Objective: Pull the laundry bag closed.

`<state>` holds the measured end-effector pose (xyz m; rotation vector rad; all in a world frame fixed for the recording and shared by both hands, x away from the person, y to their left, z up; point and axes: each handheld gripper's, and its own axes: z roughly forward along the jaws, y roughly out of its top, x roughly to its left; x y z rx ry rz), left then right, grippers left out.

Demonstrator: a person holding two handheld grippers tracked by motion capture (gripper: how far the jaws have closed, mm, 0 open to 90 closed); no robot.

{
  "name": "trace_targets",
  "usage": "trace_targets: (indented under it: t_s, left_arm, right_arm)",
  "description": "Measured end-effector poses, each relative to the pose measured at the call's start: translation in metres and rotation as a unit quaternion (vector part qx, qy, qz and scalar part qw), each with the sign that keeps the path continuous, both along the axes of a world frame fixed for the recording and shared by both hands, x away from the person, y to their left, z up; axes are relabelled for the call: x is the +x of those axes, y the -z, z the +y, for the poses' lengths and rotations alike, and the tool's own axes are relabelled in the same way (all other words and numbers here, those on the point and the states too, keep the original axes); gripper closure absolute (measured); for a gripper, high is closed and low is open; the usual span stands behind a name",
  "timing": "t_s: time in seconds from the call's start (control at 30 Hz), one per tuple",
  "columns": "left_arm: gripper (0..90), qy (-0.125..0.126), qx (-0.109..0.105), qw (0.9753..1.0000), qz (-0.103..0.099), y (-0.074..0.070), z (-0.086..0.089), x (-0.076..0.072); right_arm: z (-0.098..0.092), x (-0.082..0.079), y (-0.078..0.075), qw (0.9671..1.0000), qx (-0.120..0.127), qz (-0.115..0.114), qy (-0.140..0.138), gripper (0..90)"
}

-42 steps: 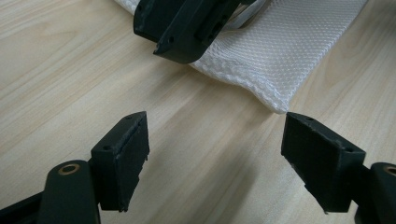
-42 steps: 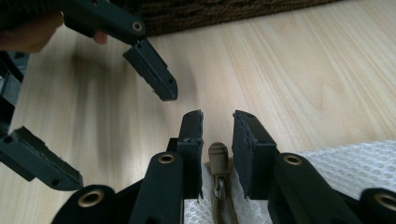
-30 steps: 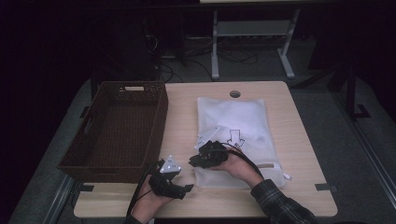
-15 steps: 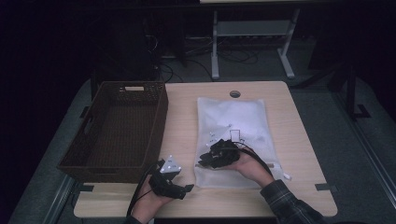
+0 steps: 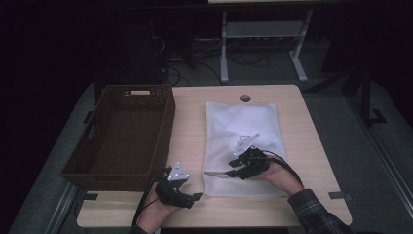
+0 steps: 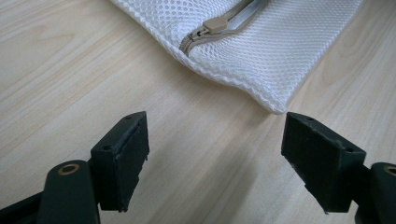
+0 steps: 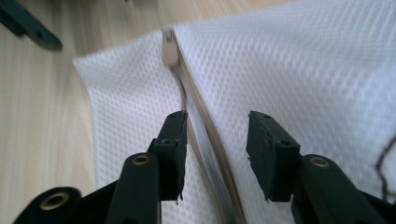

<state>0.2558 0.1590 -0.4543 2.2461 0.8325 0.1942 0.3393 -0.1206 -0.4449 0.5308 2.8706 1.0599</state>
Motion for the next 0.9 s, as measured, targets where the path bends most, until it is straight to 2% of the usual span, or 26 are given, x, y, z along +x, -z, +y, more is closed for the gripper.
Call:
trace_targets:
  t_s: [0.07,0.1,0.23,0.33,0.47,0.57,0.6,0.63,0.67,0.7,0.73,0.83,0.9]
  left_arm:
    - [22.5,0.001,0.001,1.0,0.001,0.0,0.0,0.0]
    - [22.5,0.003,0.002,1.0,0.0,0.0,-0.001,0.0]
    - [22.5,0.003,0.001,1.0,0.0,0.0,-0.001,0.0]
    - [22.5,0.003,0.003,1.0,0.0,0.001,0.0,0.0]
    - [22.6,0.006,0.005,1.0,0.0,0.001,-0.002,0.001]
    - [24.2,0.01,0.003,0.9999,-0.001,0.0,-0.005,0.001]
    - [24.2,0.012,0.003,0.9999,-0.002,-0.001,-0.006,0.001]
    - [24.3,0.011,0.0,0.9999,-0.005,-0.002,-0.008,0.002]
    - [24.3,0.011,0.0,0.9999,-0.005,-0.002,-0.008,0.002]
    - [24.4,0.011,0.0,0.9999,-0.005,-0.002,-0.008,0.004]
    - [24.4,0.01,-0.001,0.9999,-0.006,-0.002,-0.009,0.005]
    - [24.1,0.013,0.008,0.9999,-0.006,-0.003,-0.012,0.011]
    - [24.2,0.009,0.004,0.9999,-0.004,-0.003,-0.015,0.016]
  right_arm:
    - [-0.001,0.0,0.002,1.0,-0.003,-0.002,0.0,54.8]
    - [-0.003,0.0,0.008,0.9999,-0.013,-0.006,-0.001,51.3]
    - [0.0,0.0,0.015,0.9996,-0.027,-0.003,-0.01,48.6]
    - [0.001,-0.003,0.016,0.9991,-0.034,-0.022,-0.016,48.7]
    - [0.001,-0.005,0.016,0.9991,-0.032,-0.025,-0.013,50.8]
    - [0.0,-0.007,0.017,0.9994,-0.023,-0.027,-0.005,58.8]
    - [0.0,-0.007,0.017,0.9994,-0.023,-0.027,-0.005,58.8]
    - [-0.001,-0.007,0.017,0.9993,-0.022,-0.031,-0.007,67.9]
    - [-0.001,-0.007,0.017,0.9993,-0.022,-0.031,-0.007,67.9]
    - [-0.001,-0.009,0.017,0.9992,-0.02,-0.033,-0.011,76.0]
    - [-0.001,-0.009,0.017,0.9992,-0.02,-0.033,-0.011,76.0]
    - [-0.002,-0.009,0.019,0.9994,-0.012,-0.033,-0.007,83.3]
    - [-0.002,-0.008,0.019,0.9996,-0.01,-0.026,-0.001,83.7]
